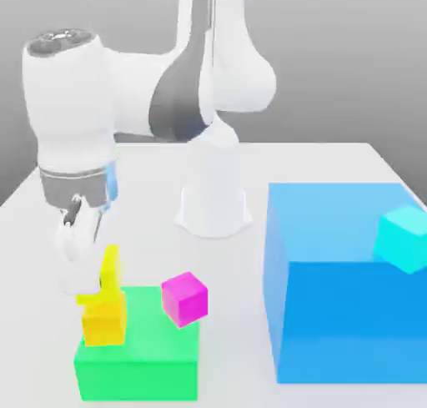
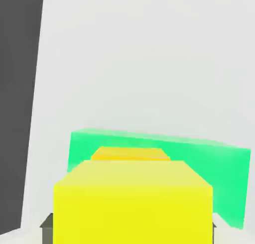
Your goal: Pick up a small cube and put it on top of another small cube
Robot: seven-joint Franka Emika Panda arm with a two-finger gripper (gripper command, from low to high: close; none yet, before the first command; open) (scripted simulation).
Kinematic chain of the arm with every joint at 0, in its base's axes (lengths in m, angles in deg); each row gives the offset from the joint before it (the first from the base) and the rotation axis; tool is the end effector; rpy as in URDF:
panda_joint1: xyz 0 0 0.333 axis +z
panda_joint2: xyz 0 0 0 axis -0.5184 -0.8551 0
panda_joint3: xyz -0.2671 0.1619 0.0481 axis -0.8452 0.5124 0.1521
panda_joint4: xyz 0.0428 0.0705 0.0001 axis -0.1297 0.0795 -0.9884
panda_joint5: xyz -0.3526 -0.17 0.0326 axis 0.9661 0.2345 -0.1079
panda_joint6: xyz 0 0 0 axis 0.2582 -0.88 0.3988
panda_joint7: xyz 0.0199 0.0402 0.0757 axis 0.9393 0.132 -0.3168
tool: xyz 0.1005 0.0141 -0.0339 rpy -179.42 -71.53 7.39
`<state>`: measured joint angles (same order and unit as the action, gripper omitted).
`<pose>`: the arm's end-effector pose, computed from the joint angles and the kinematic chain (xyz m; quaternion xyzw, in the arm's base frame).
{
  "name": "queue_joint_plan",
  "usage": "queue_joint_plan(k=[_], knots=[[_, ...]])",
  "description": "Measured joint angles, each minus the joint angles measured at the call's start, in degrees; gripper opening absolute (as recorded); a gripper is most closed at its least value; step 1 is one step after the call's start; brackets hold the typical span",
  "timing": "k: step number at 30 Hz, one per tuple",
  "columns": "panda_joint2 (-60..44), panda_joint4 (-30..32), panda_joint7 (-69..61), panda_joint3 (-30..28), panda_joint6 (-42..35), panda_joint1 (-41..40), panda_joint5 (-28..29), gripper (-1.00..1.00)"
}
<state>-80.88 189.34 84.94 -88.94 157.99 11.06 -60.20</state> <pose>0.4337 -0.1506 0.2783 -0.4291 0.9033 -0.0006 0.0008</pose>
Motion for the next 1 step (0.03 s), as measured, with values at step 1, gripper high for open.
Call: queue_joint_plan(k=[1], knots=[[0.0, 0.0, 0.0, 0.0, 0.0, 0.05, 0.0, 1.0]])
